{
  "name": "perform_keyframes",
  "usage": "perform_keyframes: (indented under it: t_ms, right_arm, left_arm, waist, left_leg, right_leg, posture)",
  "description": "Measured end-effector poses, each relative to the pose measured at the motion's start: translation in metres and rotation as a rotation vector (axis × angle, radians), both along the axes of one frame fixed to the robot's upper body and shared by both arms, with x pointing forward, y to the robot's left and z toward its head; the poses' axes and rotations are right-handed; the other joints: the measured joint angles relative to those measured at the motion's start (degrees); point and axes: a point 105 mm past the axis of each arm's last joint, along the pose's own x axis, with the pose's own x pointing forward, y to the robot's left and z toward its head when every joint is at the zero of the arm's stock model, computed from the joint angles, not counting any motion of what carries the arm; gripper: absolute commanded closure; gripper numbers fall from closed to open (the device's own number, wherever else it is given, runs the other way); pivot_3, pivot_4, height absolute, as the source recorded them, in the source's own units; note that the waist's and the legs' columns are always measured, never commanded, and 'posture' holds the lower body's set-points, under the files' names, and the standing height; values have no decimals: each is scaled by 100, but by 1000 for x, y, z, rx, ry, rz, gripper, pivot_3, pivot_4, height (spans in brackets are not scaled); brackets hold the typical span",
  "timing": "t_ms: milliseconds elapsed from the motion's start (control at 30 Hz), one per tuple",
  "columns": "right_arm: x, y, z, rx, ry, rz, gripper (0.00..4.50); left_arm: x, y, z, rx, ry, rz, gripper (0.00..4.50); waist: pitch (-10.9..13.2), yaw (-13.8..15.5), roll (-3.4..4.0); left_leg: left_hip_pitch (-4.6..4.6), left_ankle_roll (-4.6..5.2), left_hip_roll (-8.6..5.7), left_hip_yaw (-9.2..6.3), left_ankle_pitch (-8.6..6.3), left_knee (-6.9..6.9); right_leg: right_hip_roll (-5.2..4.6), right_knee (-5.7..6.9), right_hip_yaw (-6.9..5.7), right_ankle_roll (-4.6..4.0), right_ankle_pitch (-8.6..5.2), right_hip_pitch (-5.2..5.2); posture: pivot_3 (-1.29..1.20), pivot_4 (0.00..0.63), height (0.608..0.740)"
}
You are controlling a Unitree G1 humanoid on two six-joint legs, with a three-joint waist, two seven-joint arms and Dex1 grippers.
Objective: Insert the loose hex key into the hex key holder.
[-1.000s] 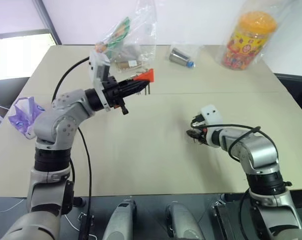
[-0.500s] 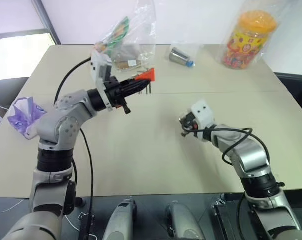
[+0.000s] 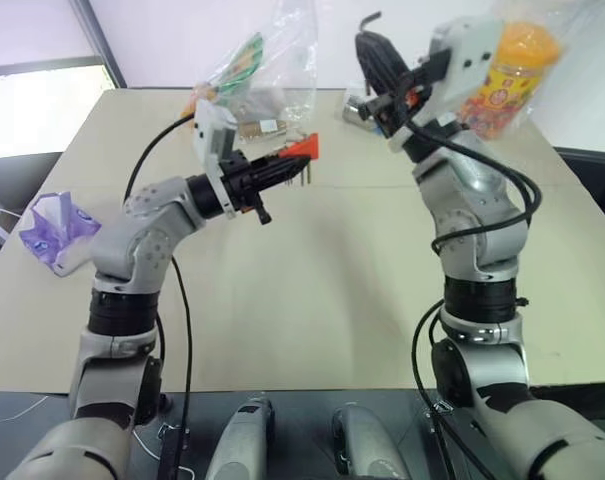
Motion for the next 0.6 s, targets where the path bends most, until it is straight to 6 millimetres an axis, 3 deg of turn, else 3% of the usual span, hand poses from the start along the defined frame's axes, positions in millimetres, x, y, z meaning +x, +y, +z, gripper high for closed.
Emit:
perform_keyframes:
  t_ms: [300,600]
  right_arm:
    - [-14,12,5,27,4,111,4490]
    - [-18,28,-4,56,4,159,4490]
  left_arm:
    - [3,-2,6,-10,-26,-8,4500]
    - [2,-5,13,-10,-46,-18,4500]
  waist:
    - [0,-9,0]
    - [0,-12,0]
  left_leg:
    - [0,0,1,0,0,-1]
    - [0,0,1,1,0,-2]
  right_leg:
    - [1,1,0,0,0,-1]
    - [1,2,1,0,0,-3]
  posture:
    - [0,150,740]
    - [0,150,740]
